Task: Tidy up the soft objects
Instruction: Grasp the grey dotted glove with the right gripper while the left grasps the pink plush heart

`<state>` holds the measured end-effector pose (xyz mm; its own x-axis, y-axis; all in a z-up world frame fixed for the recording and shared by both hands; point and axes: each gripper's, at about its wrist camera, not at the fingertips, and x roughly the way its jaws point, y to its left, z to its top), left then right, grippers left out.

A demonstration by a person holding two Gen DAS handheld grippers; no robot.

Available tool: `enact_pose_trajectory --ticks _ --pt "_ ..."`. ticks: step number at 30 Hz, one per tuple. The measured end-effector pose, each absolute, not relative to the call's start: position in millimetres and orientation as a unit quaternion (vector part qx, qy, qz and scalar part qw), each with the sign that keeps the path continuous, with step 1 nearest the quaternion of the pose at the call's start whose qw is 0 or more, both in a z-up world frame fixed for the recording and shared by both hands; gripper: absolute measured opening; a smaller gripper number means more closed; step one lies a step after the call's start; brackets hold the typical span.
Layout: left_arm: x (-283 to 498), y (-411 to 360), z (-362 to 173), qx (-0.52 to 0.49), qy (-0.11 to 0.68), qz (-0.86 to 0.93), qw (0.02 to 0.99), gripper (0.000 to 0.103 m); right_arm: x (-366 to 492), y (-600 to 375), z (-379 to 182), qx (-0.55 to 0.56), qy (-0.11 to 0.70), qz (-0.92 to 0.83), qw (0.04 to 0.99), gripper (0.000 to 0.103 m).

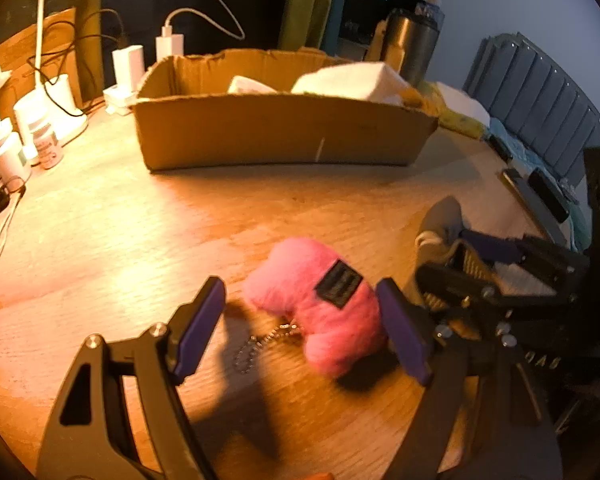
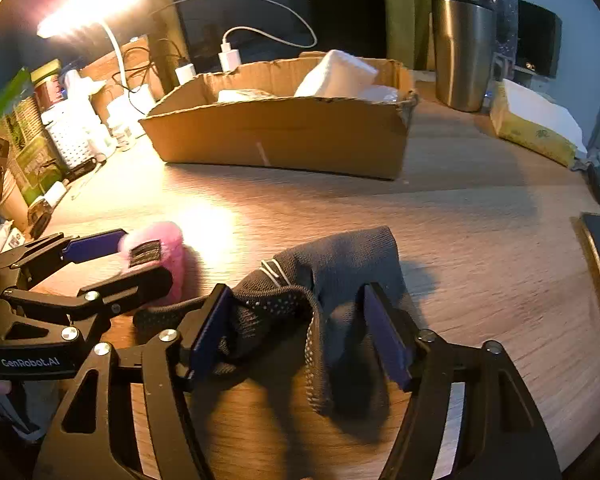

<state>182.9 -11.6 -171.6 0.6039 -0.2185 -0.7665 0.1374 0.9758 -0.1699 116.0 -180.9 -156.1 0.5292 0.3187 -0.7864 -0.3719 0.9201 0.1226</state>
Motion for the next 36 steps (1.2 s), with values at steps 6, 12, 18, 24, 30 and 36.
enact_pose_trajectory --ticks 6,12,18,24,30,36 --pt "190 -25 -175 -0.019 0.44 -0.098 0.892 0.079 124 -194 -156 -0.029 0.438 0.197 0.876 0.052" --pt "193 -34 -175 -0.008 0.441 -0.107 0.891 0.078 130 -206 -156 -0.008 0.437 0.199 0.877 0.037" --pt "190 -35 -173 0.0 0.437 -0.112 0.892 0.056 130 -217 -151 0.007 0.426 0.195 0.884 0.03" --pt "185 -34 -167 -0.001 0.431 -0.118 0.895 0.055 129 -226 -139 0.011 0.404 0.185 0.896 0.028" --pt "184 -26 -147 -0.015 0.406 -0.122 0.905 0.055 129 -224 -122 0.012 0.386 0.188 0.903 0.028" --pt "186 -16 -126 -0.02 0.382 -0.116 0.917 0.055 130 -219 -104 0.008 0.368 0.194 0.909 0.028"
